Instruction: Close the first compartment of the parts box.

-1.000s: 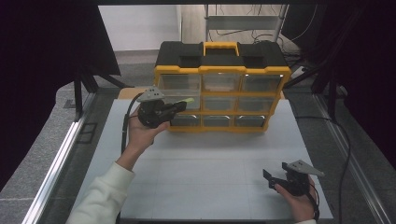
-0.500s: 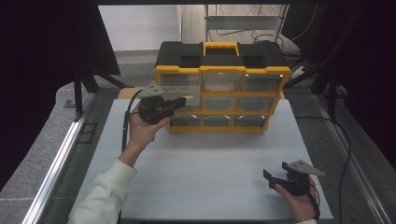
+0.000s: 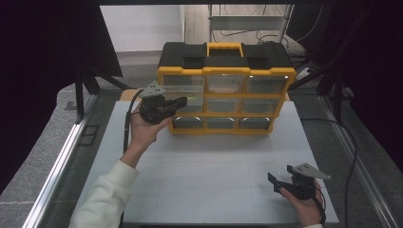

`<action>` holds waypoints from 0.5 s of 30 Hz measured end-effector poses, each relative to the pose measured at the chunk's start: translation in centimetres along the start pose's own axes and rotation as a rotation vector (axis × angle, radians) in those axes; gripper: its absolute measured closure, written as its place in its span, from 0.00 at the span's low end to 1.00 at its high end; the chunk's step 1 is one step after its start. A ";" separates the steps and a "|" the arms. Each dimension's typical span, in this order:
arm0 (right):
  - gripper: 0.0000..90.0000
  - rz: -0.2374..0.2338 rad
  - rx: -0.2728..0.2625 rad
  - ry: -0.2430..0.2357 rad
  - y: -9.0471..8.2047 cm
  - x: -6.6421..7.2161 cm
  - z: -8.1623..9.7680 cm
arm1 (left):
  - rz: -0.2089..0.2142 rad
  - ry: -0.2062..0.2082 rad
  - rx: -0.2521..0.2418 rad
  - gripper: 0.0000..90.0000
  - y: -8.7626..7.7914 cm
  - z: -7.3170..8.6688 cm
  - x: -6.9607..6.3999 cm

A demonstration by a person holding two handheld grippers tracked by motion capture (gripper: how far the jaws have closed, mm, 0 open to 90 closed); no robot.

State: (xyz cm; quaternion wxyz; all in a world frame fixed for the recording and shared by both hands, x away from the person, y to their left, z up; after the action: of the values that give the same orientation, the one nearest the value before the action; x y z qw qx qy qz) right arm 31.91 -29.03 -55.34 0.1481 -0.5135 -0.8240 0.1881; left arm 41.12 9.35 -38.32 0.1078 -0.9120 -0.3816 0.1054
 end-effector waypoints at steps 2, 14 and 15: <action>0.18 -0.001 0.001 -0.001 0.0 0.0 0.0 | -0.001 0.002 0.001 0.99 0.0 0.0 0.0; 0.18 -0.005 0.002 -0.001 0.0 0.1 0.0 | -0.013 0.003 0.002 0.99 0.3 -0.3 0.5; 0.18 -0.005 0.002 -0.002 0.0 0.1 0.0 | -0.013 0.003 0.003 0.99 0.4 -0.3 0.5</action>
State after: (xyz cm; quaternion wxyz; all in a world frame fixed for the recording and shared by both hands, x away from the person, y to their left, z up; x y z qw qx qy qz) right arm 31.83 -28.94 -55.33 0.1484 -0.5113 -0.8251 0.1890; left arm 41.79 9.43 -38.20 0.1102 -0.9094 -0.3874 0.1040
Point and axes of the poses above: each handheld gripper's, and its own axes: y roughly forward along the jaws, z roughly out of its underside, x roughly to its left, the point moved 7 cm from there along y, roughly forward along the jaws, and after that the axes turned 6 degrees about -x, right-handed, at the moved point
